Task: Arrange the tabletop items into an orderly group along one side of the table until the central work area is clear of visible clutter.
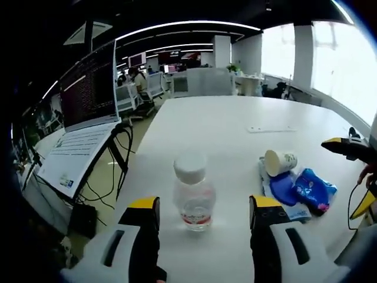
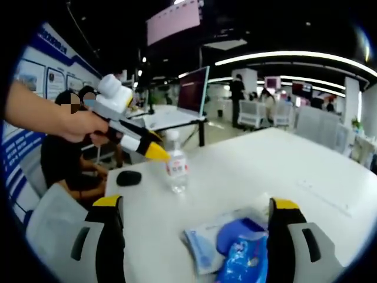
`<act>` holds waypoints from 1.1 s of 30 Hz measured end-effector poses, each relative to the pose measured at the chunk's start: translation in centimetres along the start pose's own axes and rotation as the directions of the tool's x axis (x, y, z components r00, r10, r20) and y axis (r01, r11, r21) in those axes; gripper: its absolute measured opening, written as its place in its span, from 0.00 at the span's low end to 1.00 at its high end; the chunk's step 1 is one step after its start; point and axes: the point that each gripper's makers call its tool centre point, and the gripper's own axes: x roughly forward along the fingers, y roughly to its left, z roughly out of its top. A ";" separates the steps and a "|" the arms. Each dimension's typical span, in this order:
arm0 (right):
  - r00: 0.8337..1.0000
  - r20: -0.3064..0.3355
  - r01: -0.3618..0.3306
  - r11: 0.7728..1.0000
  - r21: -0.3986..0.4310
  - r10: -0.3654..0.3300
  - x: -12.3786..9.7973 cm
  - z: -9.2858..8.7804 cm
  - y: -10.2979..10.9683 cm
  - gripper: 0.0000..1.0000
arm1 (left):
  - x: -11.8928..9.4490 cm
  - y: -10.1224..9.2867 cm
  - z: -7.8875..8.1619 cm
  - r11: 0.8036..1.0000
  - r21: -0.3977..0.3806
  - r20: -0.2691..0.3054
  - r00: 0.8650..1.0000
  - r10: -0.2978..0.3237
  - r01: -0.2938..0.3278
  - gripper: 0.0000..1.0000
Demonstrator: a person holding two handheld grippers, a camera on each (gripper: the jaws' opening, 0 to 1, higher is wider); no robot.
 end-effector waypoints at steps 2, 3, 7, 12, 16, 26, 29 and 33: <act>1.000 0.003 -0.001 1.000 0.001 0.001 -0.3 0.1 -0.1 1.00 | 0.0 0.2 0.0 1.000 -0.001 -0.005 1.000 0.006 -0.006 0.61; 1.000 0.005 0.001 1.000 0.001 -0.001 -0.3 0.0 -0.2 1.00 | 0.0 0.3 -0.1 1.000 -0.001 -0.010 1.000 0.010 -0.010 0.61; 1.000 0.007 0.008 1.000 0.011 -0.008 -0.5 -0.1 -0.4 1.00 | 0.0 0.6 -0.2 1.000 -0.008 -0.007 1.000 0.013 -0.013 0.61; 1.000 0.021 0.022 0.999 0.024 -0.022 -0.8 -0.2 -0.7 1.00 | 0.1 0.7 -0.3 1.000 0.003 0.005 1.000 0.012 -0.012 0.61; 0.999 0.016 0.029 0.999 0.033 -0.029 -0.8 -0.5 -0.8 1.00 | 0.3 0.6 -0.7 1.000 0.020 -0.001 1.000 0.004 -0.004 0.61; 0.999 0.019 0.032 0.999 -0.006 -0.032 -2.2 -0.7 -0.2 1.00 | 0.9 0.9 -1.1 1.000 -0.013 0.013 1.000 0.002 -0.002 0.60; 0.999 0.035 0.041 0.999 0.001 -0.041 -2.8 -0.5 -0.4 1.00 | 1.4 0.7 -1.4 1.000 0.000 0.013 1.000 0.005 -0.005 0.59; 0.999 0.033 0.042 0.999 0.025 -0.043 -2.9 -0.8 -0.4 1.00 | 1.8 0.3 -1.7 1.000 -0.004 0.005 1.000 -0.009 0.009 0.60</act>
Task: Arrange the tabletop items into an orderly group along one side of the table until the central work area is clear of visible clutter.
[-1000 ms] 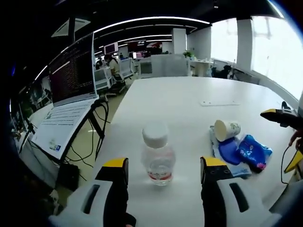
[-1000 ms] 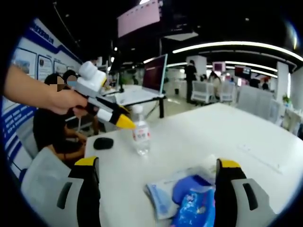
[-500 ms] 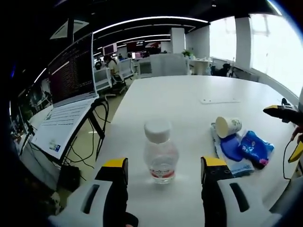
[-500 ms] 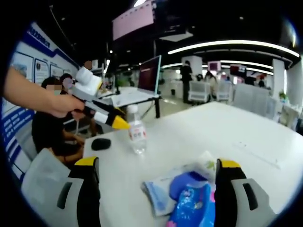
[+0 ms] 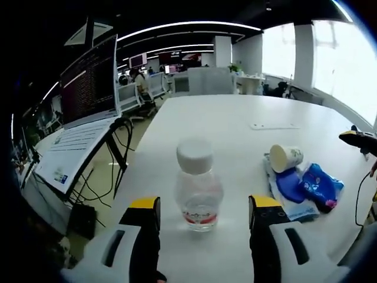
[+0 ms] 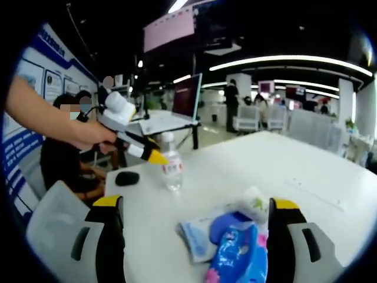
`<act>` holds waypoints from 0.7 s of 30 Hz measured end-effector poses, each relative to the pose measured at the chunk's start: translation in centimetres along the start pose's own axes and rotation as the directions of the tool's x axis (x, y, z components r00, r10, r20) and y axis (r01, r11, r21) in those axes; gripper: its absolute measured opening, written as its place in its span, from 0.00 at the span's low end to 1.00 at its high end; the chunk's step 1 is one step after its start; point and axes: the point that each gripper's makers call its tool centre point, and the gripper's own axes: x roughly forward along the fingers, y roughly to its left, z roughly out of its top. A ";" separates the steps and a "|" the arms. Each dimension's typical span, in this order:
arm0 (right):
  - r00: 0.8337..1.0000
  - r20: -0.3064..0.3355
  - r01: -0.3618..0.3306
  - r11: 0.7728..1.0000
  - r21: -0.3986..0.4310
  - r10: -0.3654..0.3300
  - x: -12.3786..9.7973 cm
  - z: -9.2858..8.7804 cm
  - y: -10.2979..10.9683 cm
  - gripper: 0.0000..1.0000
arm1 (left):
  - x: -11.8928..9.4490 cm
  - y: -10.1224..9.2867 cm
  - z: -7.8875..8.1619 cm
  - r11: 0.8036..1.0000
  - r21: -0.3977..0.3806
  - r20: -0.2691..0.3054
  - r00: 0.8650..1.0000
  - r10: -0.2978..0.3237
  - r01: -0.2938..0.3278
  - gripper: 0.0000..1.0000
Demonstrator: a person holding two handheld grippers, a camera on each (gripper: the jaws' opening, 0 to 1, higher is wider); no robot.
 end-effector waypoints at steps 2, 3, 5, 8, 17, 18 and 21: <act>1.000 0.004 0.003 1.000 -0.003 -0.003 -0.1 0.0 0.0 1.00 | 0.4 -0.1 -0.3 1.000 0.013 -0.005 1.000 -0.005 0.005 0.60; 1.000 0.003 0.003 1.000 -0.004 -0.003 -0.2 -0.1 0.0 1.00 | 0.5 -0.2 -0.5 1.000 0.016 -0.011 1.000 -0.006 0.006 0.59; 1.000 -0.003 0.004 1.000 -0.012 -0.004 -0.2 -0.2 0.0 1.00 | 0.7 -0.4 -0.8 1.000 0.013 -0.017 1.000 -0.008 0.008 0.60; 1.000 -0.002 0.009 1.000 -0.002 -0.009 -0.5 -0.5 -0.2 1.00 | 1.0 -0.5 -1.1 1.000 0.014 -0.021 1.000 -0.008 0.008 0.59; 0.999 -0.003 0.032 0.998 0.046 -0.032 -0.8 -1.4 -1.0 1.00 | 1.9 -0.1 -1.2 0.997 0.080 -0.028 1.000 0.006 -0.003 0.56; 0.999 -0.003 0.033 0.998 0.051 -0.033 -0.8 -1.5 -1.0 1.00 | 2.0 -0.1 -1.2 0.997 0.072 -0.028 1.000 0.003 -0.001 0.56; 0.999 -0.007 0.038 0.997 0.061 -0.038 -0.7 -1.9 -0.9 1.00 | 2.6 -0.1 -1.3 0.997 0.073 -0.032 0.999 0.000 0.003 0.56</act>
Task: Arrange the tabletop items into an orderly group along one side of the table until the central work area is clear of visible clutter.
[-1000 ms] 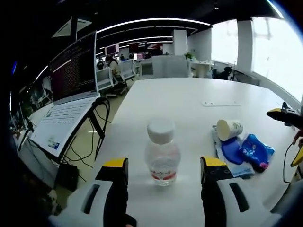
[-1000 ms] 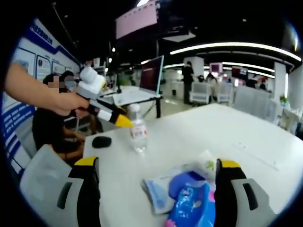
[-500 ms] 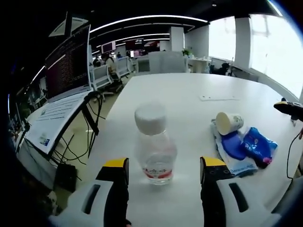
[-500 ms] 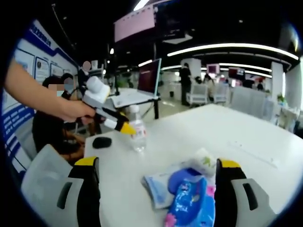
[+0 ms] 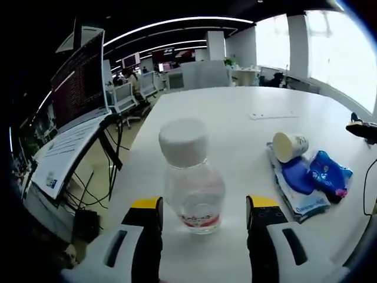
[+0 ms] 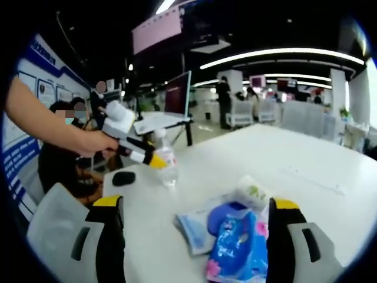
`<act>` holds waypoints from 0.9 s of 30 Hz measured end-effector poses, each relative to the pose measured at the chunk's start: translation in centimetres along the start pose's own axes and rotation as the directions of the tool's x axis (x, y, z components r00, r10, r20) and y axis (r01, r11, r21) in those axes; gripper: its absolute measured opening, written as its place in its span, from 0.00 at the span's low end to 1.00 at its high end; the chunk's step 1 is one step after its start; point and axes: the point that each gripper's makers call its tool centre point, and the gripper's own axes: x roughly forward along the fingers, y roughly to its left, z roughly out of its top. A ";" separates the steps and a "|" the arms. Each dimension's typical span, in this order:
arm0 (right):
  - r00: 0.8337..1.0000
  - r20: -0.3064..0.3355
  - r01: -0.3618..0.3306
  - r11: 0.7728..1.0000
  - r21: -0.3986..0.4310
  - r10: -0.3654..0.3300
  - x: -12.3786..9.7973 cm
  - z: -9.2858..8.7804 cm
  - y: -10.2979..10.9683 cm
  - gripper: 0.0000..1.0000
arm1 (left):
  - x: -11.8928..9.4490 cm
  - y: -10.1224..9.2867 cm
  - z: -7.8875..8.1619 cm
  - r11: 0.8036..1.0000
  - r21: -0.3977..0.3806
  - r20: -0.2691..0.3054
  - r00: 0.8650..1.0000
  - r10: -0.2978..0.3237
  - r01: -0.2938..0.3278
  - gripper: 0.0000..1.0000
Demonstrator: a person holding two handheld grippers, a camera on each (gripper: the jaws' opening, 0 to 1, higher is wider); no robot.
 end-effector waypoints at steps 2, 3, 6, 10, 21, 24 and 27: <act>1.000 -0.004 0.000 1.000 0.011 0.000 0.0 -0.4 0.1 1.00 | 0.1 -0.1 -0.1 1.000 0.007 -0.004 1.000 -0.002 0.002 0.56; 1.000 -0.006 0.001 1.000 0.014 -0.001 0.0 -0.6 0.1 1.00 | 0.1 -0.2 -0.1 1.000 0.007 -0.002 1.000 -0.003 0.003 0.56; 1.000 -0.015 0.004 1.000 0.024 -0.004 0.0 -1.2 0.1 1.00 | 0.6 0.0 -0.3 1.000 0.012 0.003 1.000 -0.003 0.003 0.56; 0.999 -0.034 0.011 0.999 0.040 -0.009 0.1 -2.2 0.0 1.00 | 0.0 -0.9 -0.6 1.000 0.003 0.001 1.000 -0.011 0.011 0.56; 0.998 -0.056 0.002 0.998 0.063 0.001 0.9 -3.1 0.0 1.00 | 0.5 -0.9 -1.3 1.000 -0.021 -0.002 1.000 -0.009 0.009 0.53; 0.998 -0.062 0.000 0.998 0.064 0.004 1.1 -3.3 -0.1 1.00 | 0.7 -0.8 -1.4 0.999 -0.034 -0.002 1.000 -0.006 0.006 0.51; 0.998 -0.067 -0.001 0.998 0.067 0.005 1.1 -3.6 -0.1 1.00 | 0.8 -0.6 -1.3 0.999 -0.048 0.009 1.000 0.002 -0.002 0.48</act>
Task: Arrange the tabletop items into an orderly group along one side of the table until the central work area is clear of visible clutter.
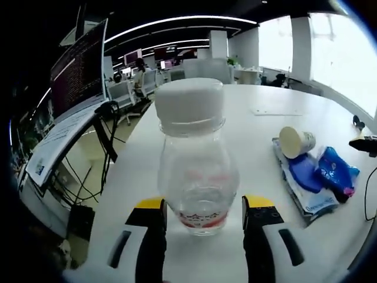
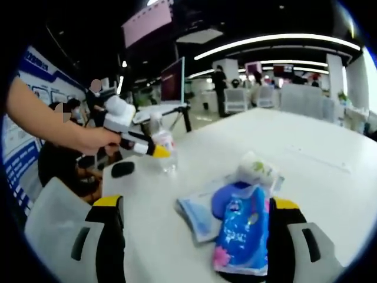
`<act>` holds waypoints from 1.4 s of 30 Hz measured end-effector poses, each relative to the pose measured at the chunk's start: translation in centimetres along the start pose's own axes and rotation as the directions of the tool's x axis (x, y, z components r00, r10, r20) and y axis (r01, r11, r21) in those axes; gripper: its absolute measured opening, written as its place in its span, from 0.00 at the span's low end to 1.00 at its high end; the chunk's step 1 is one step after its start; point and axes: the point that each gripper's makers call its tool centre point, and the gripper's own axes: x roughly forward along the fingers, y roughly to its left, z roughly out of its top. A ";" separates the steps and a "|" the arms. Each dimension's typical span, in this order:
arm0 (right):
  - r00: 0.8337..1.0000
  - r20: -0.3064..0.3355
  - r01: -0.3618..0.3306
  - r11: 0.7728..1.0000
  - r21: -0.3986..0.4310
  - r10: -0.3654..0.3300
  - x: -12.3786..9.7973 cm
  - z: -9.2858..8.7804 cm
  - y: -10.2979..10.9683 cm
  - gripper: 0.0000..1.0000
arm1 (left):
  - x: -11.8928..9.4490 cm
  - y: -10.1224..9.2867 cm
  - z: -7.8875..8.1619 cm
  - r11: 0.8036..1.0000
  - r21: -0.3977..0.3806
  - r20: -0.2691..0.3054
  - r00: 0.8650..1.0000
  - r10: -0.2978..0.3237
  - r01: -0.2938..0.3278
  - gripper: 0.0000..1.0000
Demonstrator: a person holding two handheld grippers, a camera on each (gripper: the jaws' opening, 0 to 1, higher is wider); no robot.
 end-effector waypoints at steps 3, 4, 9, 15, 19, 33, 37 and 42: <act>1.000 -0.005 -0.002 1.000 -0.003 0.002 0.1 -0.2 0.0 1.00 | 0.3 0.4 0.3 1.000 -0.018 0.018 1.000 0.007 -0.006 0.45; 1.000 -0.006 -0.002 1.000 -0.005 0.002 0.1 -0.2 0.0 1.00 | 0.4 0.5 0.5 1.000 -0.023 0.023 1.000 0.007 -0.007 0.45; 1.000 -0.009 -0.008 1.000 -0.007 0.008 0.2 -0.4 0.2 1.00 | 0.9 0.6 0.5 0.999 -0.034 0.034 0.999 0.000 0.001 0.42; 1.000 -0.020 -0.009 1.000 -0.002 0.009 0.1 -0.8 0.1 1.00 | 1.2 0.6 0.7 0.999 -0.034 0.042 0.999 -0.001 0.002 0.40; 1.000 -0.010 -0.004 1.000 0.001 0.004 -0.1 -0.6 0.0 1.00 | 1.3 0.6 0.7 1.000 -0.025 0.032 0.999 -0.010 0.011 0.39; 1.000 -0.032 0.002 1.000 0.016 -0.001 -0.6 -1.9 -0.3 1.00 | 1.8 -0.9 1.4 0.998 0.042 0.036 0.998 -0.052 0.051 0.38; 1.000 -0.029 0.010 1.000 0.019 -0.010 -0.8 -1.8 -0.6 1.00 | 1.9 -1.1 1.6 0.997 0.048 0.043 0.998 -0.055 0.053 0.38; 1.000 -0.027 0.016 1.000 0.021 -0.015 -0.9 -1.8 -0.9 1.00 | 2.0 -1.4 2.6 0.998 0.018 0.070 0.996 -0.062 0.061 0.38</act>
